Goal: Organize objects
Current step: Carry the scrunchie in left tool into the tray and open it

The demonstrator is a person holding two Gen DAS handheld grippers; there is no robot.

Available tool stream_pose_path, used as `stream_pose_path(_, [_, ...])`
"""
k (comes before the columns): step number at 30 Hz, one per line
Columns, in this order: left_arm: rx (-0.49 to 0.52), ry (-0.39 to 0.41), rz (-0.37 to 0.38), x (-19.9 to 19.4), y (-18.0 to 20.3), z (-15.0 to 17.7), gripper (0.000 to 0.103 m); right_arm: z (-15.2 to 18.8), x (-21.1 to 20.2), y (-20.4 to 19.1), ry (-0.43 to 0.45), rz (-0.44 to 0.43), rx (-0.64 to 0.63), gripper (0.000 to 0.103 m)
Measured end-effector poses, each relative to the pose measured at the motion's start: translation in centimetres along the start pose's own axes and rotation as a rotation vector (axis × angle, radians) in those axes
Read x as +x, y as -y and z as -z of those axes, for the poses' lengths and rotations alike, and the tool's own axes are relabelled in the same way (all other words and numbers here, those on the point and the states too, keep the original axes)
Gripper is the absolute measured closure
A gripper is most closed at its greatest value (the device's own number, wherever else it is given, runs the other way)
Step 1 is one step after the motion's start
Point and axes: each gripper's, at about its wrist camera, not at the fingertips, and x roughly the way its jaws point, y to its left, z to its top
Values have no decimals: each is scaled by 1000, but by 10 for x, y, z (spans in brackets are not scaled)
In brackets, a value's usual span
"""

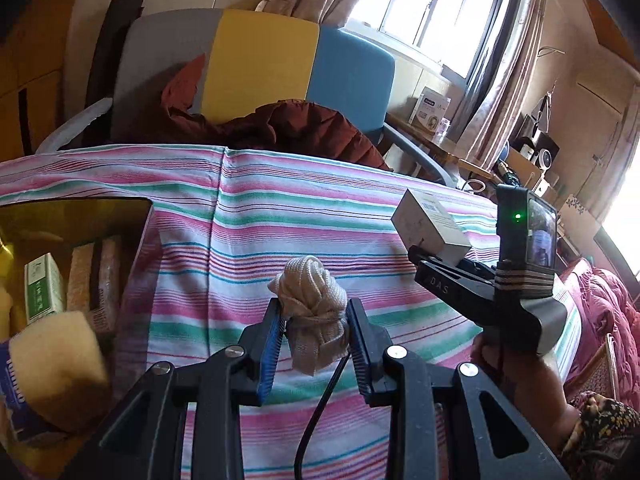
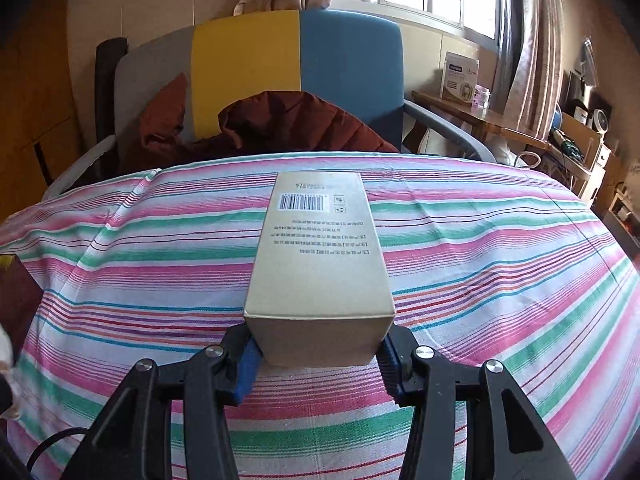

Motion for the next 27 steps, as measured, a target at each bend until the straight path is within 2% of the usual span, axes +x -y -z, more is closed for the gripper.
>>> stream_pose_path(8, [-75,49,43,-60,-39,9,72,6,-12,-7,13,-1,-26,53])
stream_pose_path(14, [-101,36,1,-83,-71,29,72,13,-20,-16,16,-8,-70,53])
stream_pose_path(22, [-138,-27,-41,-81,-99,50,72,19,-29,-32,-3,-19,-127,53])
stream_pose_path(25, [-145,-57,-52,-74,-105,53,71,20,-35,-37,-17,-49,-133,53])
stream_pose_path(27, [-169,-76,-48,-70,-110,56,67,22,-41,-41,-29,-74,-127,53])
